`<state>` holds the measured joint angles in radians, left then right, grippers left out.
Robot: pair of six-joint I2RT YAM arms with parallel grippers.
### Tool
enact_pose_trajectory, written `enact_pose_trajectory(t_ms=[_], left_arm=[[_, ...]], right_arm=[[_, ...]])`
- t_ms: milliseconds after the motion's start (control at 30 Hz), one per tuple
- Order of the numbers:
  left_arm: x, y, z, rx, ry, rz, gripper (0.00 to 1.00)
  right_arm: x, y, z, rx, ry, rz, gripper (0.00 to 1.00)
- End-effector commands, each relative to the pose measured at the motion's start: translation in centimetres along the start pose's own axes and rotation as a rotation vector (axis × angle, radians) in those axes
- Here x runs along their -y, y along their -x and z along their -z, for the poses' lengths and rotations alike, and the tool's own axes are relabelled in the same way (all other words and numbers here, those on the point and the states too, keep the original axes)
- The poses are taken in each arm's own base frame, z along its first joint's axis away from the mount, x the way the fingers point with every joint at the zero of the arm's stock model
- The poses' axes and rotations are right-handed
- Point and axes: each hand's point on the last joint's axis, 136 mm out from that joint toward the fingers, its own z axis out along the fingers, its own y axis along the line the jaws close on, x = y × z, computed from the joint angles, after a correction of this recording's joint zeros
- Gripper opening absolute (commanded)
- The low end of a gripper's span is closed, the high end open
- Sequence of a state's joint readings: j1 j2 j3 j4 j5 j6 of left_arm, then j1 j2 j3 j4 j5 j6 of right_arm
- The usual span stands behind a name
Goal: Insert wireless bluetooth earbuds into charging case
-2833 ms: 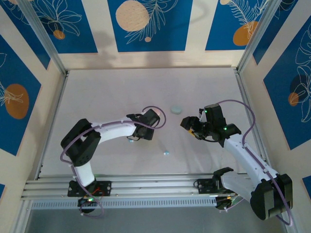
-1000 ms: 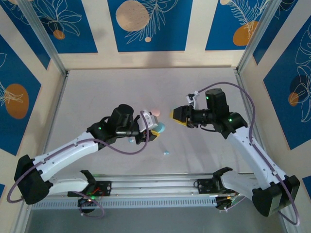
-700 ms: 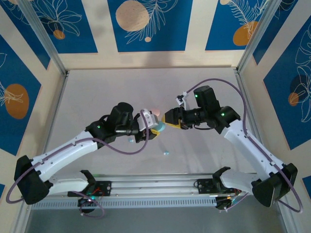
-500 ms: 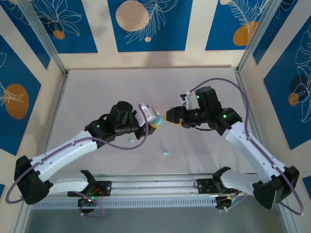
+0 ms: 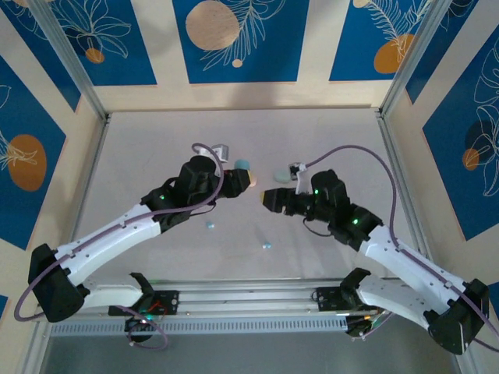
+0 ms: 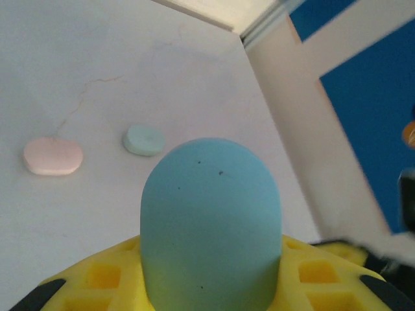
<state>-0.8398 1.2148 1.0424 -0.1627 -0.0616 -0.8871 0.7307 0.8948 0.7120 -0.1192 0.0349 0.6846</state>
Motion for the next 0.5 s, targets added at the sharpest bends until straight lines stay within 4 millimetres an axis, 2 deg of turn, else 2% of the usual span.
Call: enact_pose_trajectory(t_ms=[0,167,333,467], left_arm=[[2.6,3.1,1.0,0.089,-0.09,0.307,0.21],[3.3,3.1,1.0,0.065,-0.121,0.443,0.23],[3.9,2.9,0.6,0.041,-0.148,0.491,0.23],[4.4,2.8,0.4,0.027,-0.171,0.514,0.23]], right_arm=[[-1.6,3.7,0.3,0.278,0.006,0.213,0.58],[-3.7,4.7,0.1,0.434,0.059,0.371,0.57],[-5.2,6.0,0.0,0.51,0.126,0.368,0.55],[-5.4,6.5,-0.7,0.509,0.15,0.357,0.52]])
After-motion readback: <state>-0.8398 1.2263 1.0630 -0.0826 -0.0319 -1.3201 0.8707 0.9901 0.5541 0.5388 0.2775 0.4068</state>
